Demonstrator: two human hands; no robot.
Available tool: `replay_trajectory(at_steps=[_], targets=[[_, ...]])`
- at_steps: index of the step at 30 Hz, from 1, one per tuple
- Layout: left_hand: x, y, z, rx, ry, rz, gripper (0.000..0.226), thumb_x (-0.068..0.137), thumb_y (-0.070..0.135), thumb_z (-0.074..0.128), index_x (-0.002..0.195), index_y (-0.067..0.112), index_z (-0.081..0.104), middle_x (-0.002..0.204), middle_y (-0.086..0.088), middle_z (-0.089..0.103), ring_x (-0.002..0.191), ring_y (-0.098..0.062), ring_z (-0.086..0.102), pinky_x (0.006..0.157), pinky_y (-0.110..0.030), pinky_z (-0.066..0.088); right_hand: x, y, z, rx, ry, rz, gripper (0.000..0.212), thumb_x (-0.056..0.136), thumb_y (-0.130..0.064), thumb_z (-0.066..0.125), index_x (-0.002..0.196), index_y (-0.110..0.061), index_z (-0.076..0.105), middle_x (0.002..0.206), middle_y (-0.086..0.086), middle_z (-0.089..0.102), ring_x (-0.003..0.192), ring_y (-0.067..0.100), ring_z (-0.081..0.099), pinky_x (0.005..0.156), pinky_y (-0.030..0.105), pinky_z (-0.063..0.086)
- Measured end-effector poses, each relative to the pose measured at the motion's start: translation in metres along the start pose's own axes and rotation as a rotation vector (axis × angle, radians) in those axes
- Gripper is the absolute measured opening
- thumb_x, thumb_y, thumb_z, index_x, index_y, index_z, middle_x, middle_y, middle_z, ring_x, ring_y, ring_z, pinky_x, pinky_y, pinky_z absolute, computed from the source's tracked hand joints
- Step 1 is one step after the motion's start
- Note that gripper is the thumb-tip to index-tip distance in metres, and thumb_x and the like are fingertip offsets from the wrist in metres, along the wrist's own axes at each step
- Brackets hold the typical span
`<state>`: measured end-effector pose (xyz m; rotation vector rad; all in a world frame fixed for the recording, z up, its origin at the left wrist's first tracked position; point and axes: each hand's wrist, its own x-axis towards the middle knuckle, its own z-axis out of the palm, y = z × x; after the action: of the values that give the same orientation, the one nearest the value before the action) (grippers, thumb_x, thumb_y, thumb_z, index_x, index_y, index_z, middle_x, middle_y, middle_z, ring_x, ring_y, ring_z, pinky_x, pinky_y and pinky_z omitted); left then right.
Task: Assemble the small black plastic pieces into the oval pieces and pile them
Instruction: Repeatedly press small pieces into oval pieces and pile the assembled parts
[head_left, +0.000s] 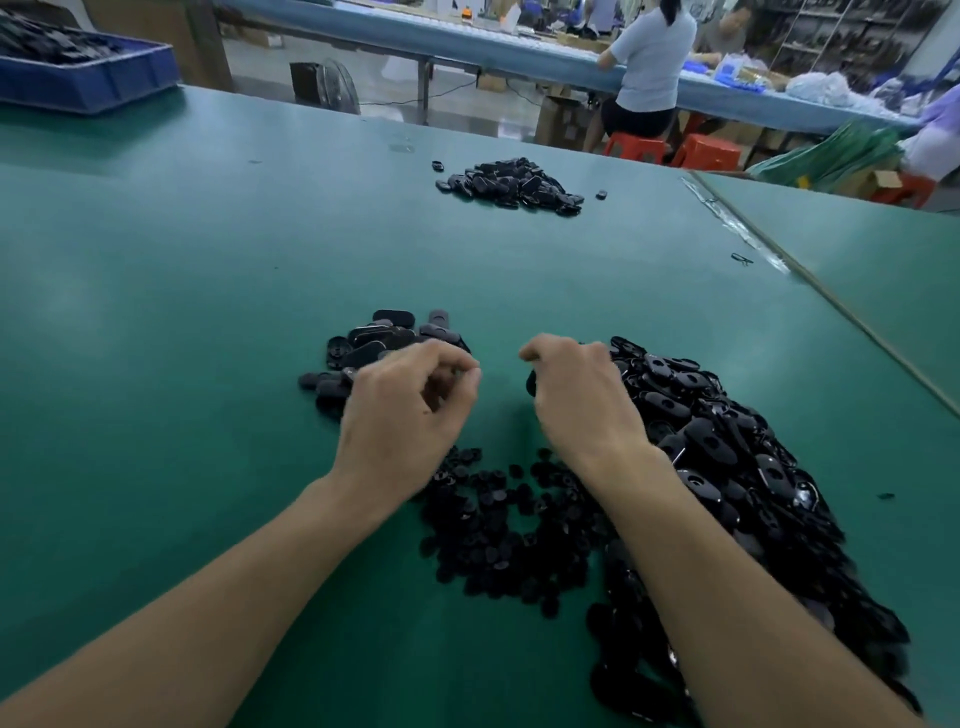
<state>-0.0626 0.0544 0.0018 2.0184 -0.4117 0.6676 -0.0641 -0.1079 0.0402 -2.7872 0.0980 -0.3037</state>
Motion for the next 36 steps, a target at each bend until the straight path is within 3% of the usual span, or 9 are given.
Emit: replay_trajectory(at_steps=[3, 7, 13, 16, 19, 23, 27, 31, 36], targets=[[-0.008, 0.01, 0.006, -0.176, -0.134, -0.068, 0.016, 0.084, 0.036, 0.073, 0.095, 0.026, 0.073, 0.07, 0.013, 0.067, 0.063, -0.012, 0.063, 0.06, -0.018, 0.049, -0.026, -0.001, -0.003, 0.469, 0.178, 0.024, 0.02, 0.099, -0.013, 0.059, 0.107, -0.023, 0.074, 0.096, -0.007, 0.074, 0.087, 0.007, 0.07, 0.079, 0.024, 0.056], [-0.009, 0.005, 0.007, -0.212, -0.268, -0.101, 0.024, 0.079, 0.04, 0.081, 0.1, 0.031, 0.072, 0.076, 0.016, 0.069, 0.059, -0.013, 0.06, 0.061, -0.035, 0.054, -0.046, 0.003, 0.005, 0.922, 0.158, 0.05, 0.019, 0.094, -0.009, 0.068, 0.094, -0.027, 0.075, 0.083, -0.012, 0.075, 0.081, -0.001, 0.07, 0.073, 0.015, 0.052], [-0.007, -0.001, 0.009, -0.262, -0.265, -0.101, 0.01, 0.083, 0.029, 0.081, 0.086, 0.03, 0.072, 0.08, 0.015, 0.07, 0.061, -0.011, 0.056, 0.059, -0.018, 0.045, -0.049, 0.01, 0.008, 1.098, 0.174, 0.102, 0.018, 0.096, -0.009, 0.066, 0.093, -0.026, 0.07, 0.074, -0.004, 0.072, 0.068, 0.008, 0.068, 0.064, 0.019, 0.052], [-0.007, -0.004, 0.01, -0.305, -0.314, -0.132, 0.007, 0.086, 0.02, 0.079, 0.089, 0.024, 0.074, 0.078, 0.011, 0.071, 0.069, -0.012, 0.064, 0.064, -0.019, 0.049, -0.057, 0.011, 0.014, 0.98, 0.15, 0.11, 0.019, 0.095, -0.01, 0.067, 0.098, -0.029, 0.069, 0.081, -0.005, 0.075, 0.074, 0.009, 0.072, 0.07, 0.026, 0.057], [-0.005, -0.006, 0.01, -0.335, -0.252, -0.206, 0.009, 0.088, 0.017, 0.077, 0.086, 0.025, 0.073, 0.074, 0.012, 0.071, 0.067, -0.003, 0.061, 0.064, -0.013, 0.043, -0.063, 0.015, 0.018, 0.589, 0.164, 0.087, 0.025, 0.093, -0.018, 0.07, 0.115, -0.03, 0.069, 0.092, -0.015, 0.07, 0.081, -0.005, 0.066, 0.076, 0.008, 0.05], [-0.002, -0.009, 0.008, -0.369, -0.135, -0.292, 0.01, 0.093, 0.025, 0.072, 0.083, 0.025, 0.074, 0.065, 0.015, 0.065, 0.058, -0.004, 0.054, 0.058, -0.032, 0.05, -0.067, 0.015, 0.017, 0.328, 0.136, -0.021, 0.022, 0.095, -0.024, 0.068, 0.116, -0.021, 0.071, 0.094, -0.012, 0.062, 0.083, -0.001, 0.055, 0.077, 0.005, 0.04], [-0.002, -0.009, 0.008, -0.372, -0.139, -0.312, 0.006, 0.091, 0.02, 0.073, 0.086, 0.023, 0.075, 0.068, 0.015, 0.069, 0.062, -0.004, 0.057, 0.06, -0.027, 0.05, -0.068, 0.014, 0.017, 0.264, 0.023, -0.067, 0.016, 0.093, -0.034, 0.068, 0.104, -0.025, 0.075, 0.09, -0.015, 0.06, 0.095, 0.01, 0.056, 0.087, 0.027, 0.048], [-0.002, -0.009, 0.009, -0.384, -0.136, -0.333, 0.006, 0.089, 0.015, 0.076, 0.09, 0.021, 0.076, 0.075, 0.014, 0.075, 0.067, 0.003, 0.066, 0.064, -0.011, 0.047, -0.069, 0.017, 0.015, 0.253, -0.032, -0.035, 0.013, 0.09, -0.037, 0.072, 0.098, -0.026, 0.074, 0.089, -0.015, 0.057, 0.095, 0.01, 0.057, 0.086, 0.026, 0.048], [0.002, -0.01, 0.013, -0.324, -0.15, -0.32, 0.01, 0.086, 0.016, 0.079, 0.082, 0.024, 0.075, 0.075, 0.01, 0.076, 0.069, -0.005, 0.072, 0.065, -0.013, 0.051, -0.067, 0.018, 0.014, 0.233, -0.032, 0.009, 0.011, 0.093, -0.033, 0.069, 0.091, -0.023, 0.072, 0.091, -0.01, 0.055, 0.091, 0.011, 0.054, 0.08, 0.024, 0.043]])
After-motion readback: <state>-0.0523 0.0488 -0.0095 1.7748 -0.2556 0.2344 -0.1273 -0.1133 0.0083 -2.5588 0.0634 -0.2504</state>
